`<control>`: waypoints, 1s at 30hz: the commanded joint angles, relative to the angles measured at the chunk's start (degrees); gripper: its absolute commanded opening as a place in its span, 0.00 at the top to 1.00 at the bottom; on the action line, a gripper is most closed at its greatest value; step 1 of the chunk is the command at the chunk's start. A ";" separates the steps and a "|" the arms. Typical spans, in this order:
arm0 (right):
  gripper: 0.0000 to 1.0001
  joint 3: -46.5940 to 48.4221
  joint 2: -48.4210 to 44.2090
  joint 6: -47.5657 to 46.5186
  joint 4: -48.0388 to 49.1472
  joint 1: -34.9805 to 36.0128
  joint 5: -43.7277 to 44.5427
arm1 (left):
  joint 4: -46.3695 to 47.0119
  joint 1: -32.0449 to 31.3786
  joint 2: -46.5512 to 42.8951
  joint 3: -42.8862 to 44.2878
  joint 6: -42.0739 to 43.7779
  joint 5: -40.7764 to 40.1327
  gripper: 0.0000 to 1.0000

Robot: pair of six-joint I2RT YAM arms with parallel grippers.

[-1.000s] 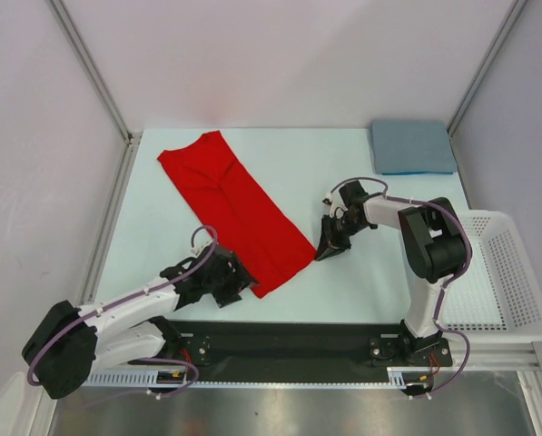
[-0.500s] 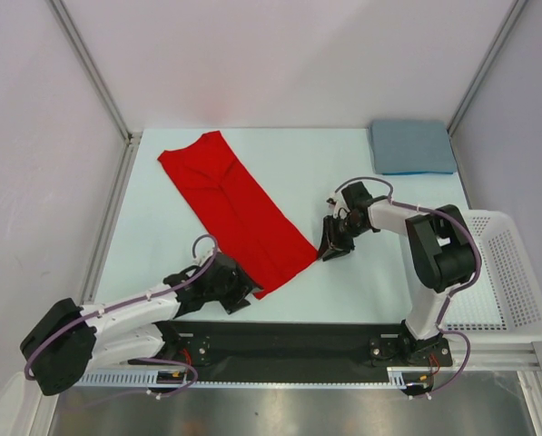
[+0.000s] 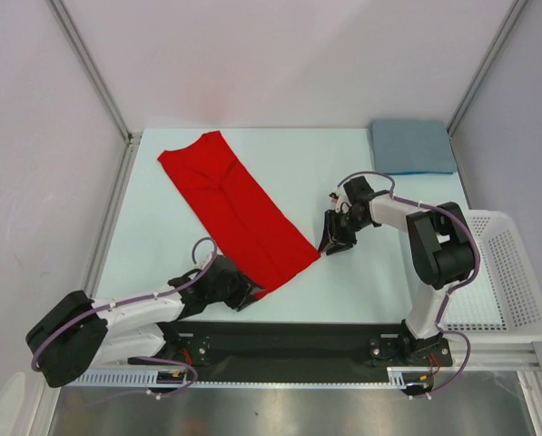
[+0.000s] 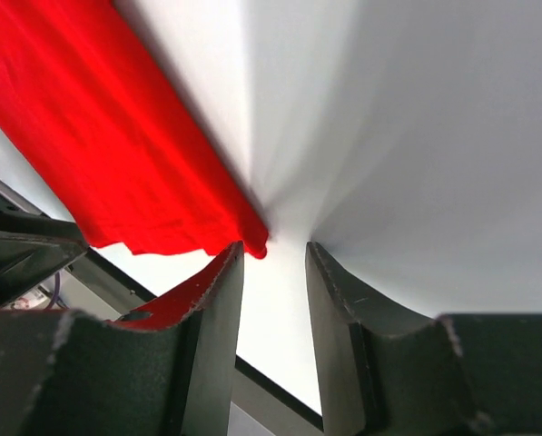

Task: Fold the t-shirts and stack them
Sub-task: Fold the tshirt

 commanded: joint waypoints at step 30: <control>0.71 0.56 5.29 0.34 3.26 5.43 -5.54 | -16.61 -0.48 -6.38 -1.36 3.19 -7.04 1.00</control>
